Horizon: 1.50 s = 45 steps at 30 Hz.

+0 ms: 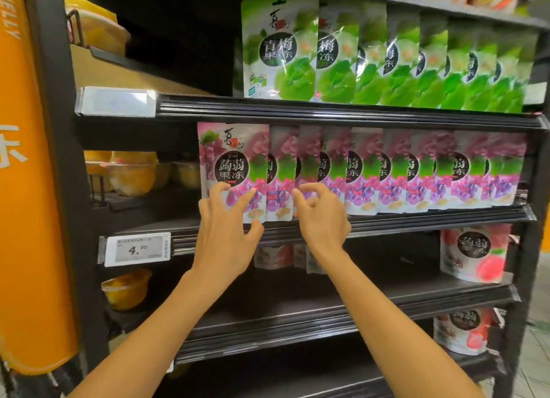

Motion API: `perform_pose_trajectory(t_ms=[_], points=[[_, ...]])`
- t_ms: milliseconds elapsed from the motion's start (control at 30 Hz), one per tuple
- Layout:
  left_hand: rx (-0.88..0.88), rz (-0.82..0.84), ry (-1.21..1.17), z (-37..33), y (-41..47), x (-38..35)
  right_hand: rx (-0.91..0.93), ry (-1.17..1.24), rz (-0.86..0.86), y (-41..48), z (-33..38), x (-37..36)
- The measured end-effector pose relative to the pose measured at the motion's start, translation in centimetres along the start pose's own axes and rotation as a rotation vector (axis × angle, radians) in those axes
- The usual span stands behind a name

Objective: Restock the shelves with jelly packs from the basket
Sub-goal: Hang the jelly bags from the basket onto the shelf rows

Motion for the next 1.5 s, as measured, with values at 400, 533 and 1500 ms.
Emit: perform_pose_trajectory(t_ms=[400,533,1500], points=[[0.006,0.011,0.044,0.3,-0.2,-1.1,-0.043,-0.217,-0.040,2.5,-0.5,1.4],[0.015,0.009,0.058,0.2,-0.1,-1.2,0.009,-0.293,-0.122,2.4,-0.1,1.9],[0.047,-0.037,0.159,-0.7,-0.2,-1.8,-0.115,-0.033,-0.132,3.9,-3.9,4.0]])
Point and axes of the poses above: each hand's wrist, its own y-axis towards the middle knuckle, its own x-axis out of the back of the hand, z = x × y, the point moved 2 cm from there along y, towards the middle knuckle, and after that the axes turned 6 degrees about -x, right-handed, at the moved point
